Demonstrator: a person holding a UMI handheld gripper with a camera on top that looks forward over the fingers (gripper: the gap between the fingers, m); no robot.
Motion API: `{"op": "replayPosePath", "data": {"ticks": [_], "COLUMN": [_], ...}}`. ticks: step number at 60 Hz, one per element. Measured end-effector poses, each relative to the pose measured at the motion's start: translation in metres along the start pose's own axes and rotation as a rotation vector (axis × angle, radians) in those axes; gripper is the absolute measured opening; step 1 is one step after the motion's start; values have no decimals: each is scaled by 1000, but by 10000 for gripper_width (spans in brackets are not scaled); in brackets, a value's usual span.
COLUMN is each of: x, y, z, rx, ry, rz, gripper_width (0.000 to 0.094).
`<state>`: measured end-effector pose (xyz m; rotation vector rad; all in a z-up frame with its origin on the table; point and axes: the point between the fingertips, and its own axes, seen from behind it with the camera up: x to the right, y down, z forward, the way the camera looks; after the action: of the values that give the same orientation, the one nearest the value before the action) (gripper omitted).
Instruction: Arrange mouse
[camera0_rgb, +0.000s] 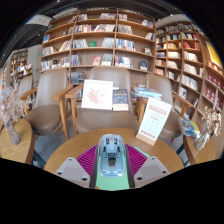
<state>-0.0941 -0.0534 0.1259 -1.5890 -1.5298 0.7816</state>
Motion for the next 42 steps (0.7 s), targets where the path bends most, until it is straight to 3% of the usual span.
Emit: {"op": "replayPosePath", "data": {"ticks": [7,18,32,39,42], "x": [37,52,52,61,64], "y": [33,91,113,107,102], "z": [42,79,88,78,66], "rx": [-54,-147,-156,-150,-144], "ry": [44,26,17,43,46], "rz": [-9,41,77,88,85], "gripper_width": [433,433,504,834,846]}}
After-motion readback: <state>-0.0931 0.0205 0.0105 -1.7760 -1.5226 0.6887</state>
